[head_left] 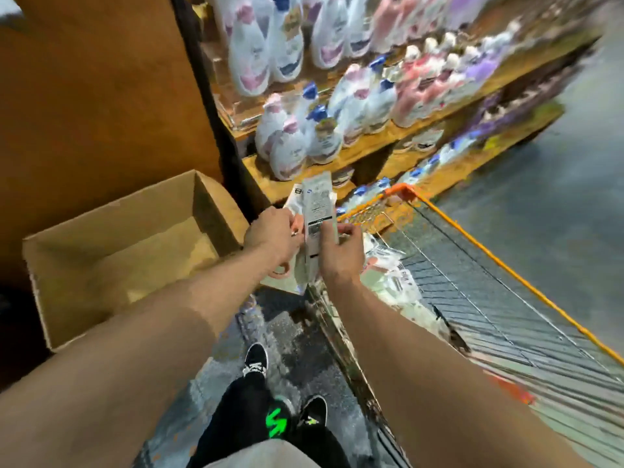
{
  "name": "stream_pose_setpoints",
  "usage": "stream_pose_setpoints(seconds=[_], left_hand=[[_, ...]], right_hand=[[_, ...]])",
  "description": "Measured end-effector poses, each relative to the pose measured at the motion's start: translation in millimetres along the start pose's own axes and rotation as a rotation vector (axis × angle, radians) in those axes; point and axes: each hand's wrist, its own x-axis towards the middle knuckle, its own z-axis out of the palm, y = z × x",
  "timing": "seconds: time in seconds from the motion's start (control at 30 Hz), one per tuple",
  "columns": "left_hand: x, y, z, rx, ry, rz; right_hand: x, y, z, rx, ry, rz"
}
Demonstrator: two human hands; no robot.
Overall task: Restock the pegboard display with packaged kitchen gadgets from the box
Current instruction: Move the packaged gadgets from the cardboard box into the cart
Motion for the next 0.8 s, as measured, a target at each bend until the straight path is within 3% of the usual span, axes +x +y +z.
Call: stream_pose_setpoints(seconds=[0.2,0.33,0.5,0.6,0.8], left_hand=[[-31,124,89,0.033,-0.186,0.268],[-38,150,148,0.069,-0.311,0.323],[-44,143,198,0.141,-0.372,0.361],[-50,147,204,0.133,-0.354,0.321],[-97,192,199,0.081,-0.286,0.339]], right_hand=[[9,63,-148,0.018,0.320,0.239],[7,120,-192,-0.012,0.399,0.404],[10,160,-203,-0.049,0.282,0.500],[7,165,-218,-0.231,0.152,0.504],[-8,160,-269,-0.488,0.058,0.284]])
